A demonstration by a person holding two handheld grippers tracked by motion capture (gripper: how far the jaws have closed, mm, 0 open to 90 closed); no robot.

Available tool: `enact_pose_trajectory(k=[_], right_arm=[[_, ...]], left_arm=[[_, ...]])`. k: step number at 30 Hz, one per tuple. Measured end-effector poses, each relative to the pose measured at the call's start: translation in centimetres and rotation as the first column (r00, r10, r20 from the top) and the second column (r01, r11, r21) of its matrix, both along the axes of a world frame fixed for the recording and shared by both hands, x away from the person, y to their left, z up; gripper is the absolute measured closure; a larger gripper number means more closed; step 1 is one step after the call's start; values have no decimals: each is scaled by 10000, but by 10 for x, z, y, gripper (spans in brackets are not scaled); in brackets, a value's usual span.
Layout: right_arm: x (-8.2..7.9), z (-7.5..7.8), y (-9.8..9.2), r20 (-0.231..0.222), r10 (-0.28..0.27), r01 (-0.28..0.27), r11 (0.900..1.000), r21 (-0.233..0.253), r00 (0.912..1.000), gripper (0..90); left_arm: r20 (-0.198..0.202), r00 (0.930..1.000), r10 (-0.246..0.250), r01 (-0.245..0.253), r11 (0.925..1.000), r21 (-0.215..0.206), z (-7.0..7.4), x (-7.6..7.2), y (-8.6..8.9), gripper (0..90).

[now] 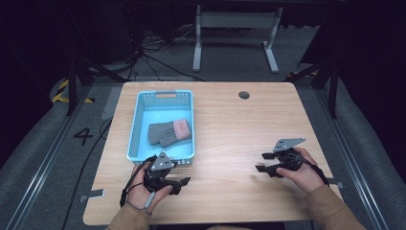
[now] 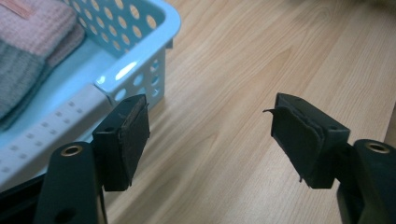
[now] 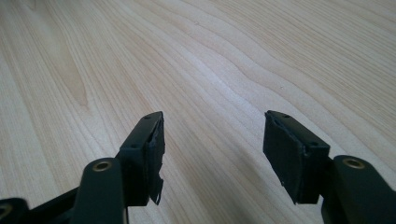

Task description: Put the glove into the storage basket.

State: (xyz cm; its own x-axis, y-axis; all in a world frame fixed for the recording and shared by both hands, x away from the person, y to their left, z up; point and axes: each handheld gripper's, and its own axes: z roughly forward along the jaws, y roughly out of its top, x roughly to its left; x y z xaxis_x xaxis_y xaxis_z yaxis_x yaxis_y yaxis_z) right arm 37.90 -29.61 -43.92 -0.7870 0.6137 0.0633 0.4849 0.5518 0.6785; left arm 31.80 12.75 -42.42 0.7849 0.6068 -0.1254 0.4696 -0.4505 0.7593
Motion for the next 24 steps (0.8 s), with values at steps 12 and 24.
enact_pose_trajectory(k=[12,24], right_arm=[[0,-5,-2,218,-57,56,10000,16,9997,392],[3,-20,-3,630,-211,234,9991,-356,9978,329]], left_arm=[[92,9999,-50,44,9980,624,-34,5,-3,275],[184,9997,147,-161,9970,760,-43,7,3,270]])
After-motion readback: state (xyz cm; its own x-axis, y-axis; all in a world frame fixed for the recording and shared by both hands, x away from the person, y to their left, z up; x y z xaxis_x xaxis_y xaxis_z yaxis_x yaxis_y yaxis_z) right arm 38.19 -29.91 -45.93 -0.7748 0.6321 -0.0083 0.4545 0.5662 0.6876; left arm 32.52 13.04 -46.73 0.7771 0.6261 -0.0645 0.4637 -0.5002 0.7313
